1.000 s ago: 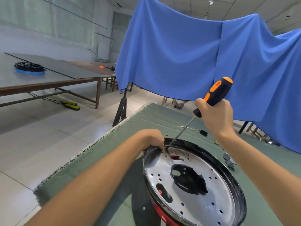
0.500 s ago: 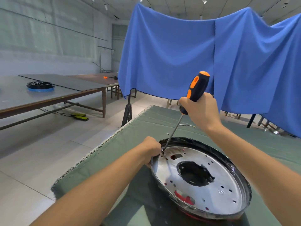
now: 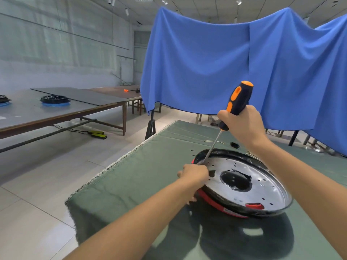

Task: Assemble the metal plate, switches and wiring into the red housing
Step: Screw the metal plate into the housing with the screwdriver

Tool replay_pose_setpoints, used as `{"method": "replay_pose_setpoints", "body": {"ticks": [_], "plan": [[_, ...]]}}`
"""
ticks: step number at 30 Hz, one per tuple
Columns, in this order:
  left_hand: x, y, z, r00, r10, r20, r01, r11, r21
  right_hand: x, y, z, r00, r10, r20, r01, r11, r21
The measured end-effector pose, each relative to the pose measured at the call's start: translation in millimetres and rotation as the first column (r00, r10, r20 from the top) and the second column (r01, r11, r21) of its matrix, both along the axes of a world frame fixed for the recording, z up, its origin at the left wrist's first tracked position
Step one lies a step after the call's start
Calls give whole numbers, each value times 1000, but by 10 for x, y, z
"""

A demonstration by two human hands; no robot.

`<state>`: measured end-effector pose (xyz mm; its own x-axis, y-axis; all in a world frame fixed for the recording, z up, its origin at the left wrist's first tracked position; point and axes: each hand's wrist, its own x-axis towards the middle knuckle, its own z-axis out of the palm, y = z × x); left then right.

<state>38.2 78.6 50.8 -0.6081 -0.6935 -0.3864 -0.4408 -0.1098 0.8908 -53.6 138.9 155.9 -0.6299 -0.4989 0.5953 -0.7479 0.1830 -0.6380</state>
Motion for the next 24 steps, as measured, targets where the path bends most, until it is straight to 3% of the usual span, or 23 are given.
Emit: {"method": "replay_pose_setpoints", "body": {"ticks": [4, 7, 12, 16, 24], "plan": [[39, -316, 66, 975, -141, 174, 178, 959, -222, -131, 24, -37, 999, -20, 39, 21, 1000, -17], [-54, -519, 106, 977, -152, 148, 196, 911, -363, -208, 6, -57, 999, -18, 46, 20, 999, -42], [-164, -609, 85, 940, -312, 139, 341, 870, -357, -278, -12, -75, 998, 7, 68, -2, 997, -79], [-250, -618, 160, 924, -339, 176, 382, 814, -438, -295, -10, -23, 997, -18, 72, 25, 996, -88], [-345, -684, 263, 928, -346, 141, 373, 837, -401, -385, -50, 80, 991, -39, 132, 56, 990, -126]]}}
